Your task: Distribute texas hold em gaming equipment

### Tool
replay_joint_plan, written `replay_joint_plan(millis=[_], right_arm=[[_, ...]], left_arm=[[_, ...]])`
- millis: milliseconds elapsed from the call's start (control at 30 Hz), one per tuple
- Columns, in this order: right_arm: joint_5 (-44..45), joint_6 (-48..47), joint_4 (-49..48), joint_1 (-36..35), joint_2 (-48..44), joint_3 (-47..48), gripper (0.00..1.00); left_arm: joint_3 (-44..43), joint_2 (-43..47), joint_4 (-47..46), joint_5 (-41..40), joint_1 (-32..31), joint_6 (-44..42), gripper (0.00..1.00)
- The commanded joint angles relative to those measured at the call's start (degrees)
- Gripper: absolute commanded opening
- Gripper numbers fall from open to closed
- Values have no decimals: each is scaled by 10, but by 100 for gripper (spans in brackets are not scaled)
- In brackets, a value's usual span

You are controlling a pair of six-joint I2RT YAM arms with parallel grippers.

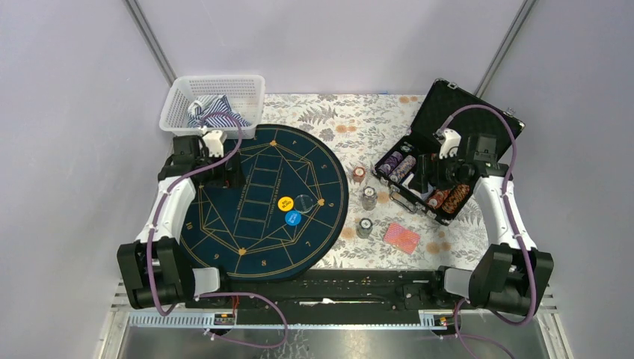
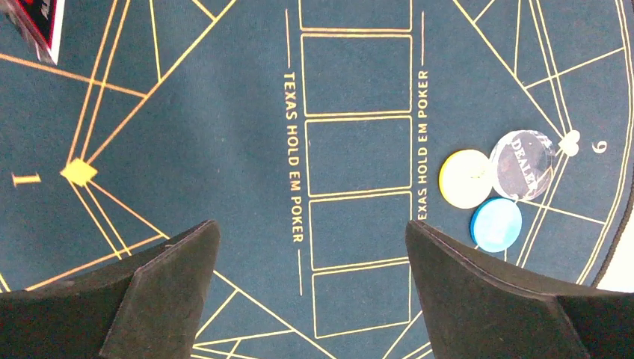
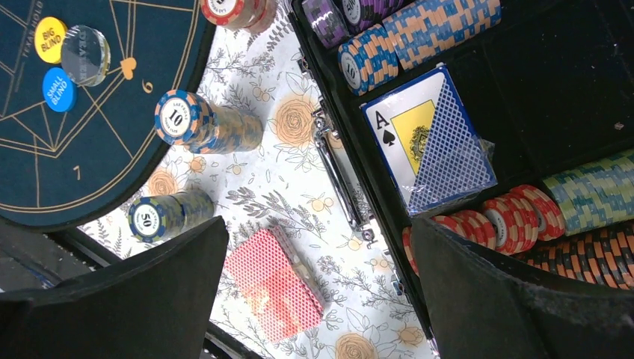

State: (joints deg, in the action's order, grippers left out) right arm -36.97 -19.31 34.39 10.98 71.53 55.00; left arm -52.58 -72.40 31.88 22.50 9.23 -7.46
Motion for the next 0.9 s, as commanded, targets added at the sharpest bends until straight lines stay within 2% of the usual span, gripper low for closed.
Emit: replay_joint_plan(millis=[0, 133, 200, 333, 467, 733, 867], right_arm=[[76, 28, -2, -34, 7, 37, 100], [86, 65, -4, -36, 13, 77, 100], [56, 62, -6, -35, 8, 84, 100], [-15, 46, 4, -36, 9, 94, 100], [-36, 65, -32, -35, 3, 66, 100], [-24, 59, -59, -36, -11, 17, 100], [-20, 57, -66, -35, -21, 13, 100]], left_arm=[[-75, -22, -7, -61, -19, 9, 99], [-153, -48, 0, -115, -18, 9, 99], [-179, -53, 5, -85, -18, -21, 99], [-221, -72, 58, 29, -46, -77, 99], [-221, -88, 79, 10, -150, -120, 99], [-142, -115, 30, -62, -358, -142, 99], [-133, -161, 14, -103, -430, -148, 99]])
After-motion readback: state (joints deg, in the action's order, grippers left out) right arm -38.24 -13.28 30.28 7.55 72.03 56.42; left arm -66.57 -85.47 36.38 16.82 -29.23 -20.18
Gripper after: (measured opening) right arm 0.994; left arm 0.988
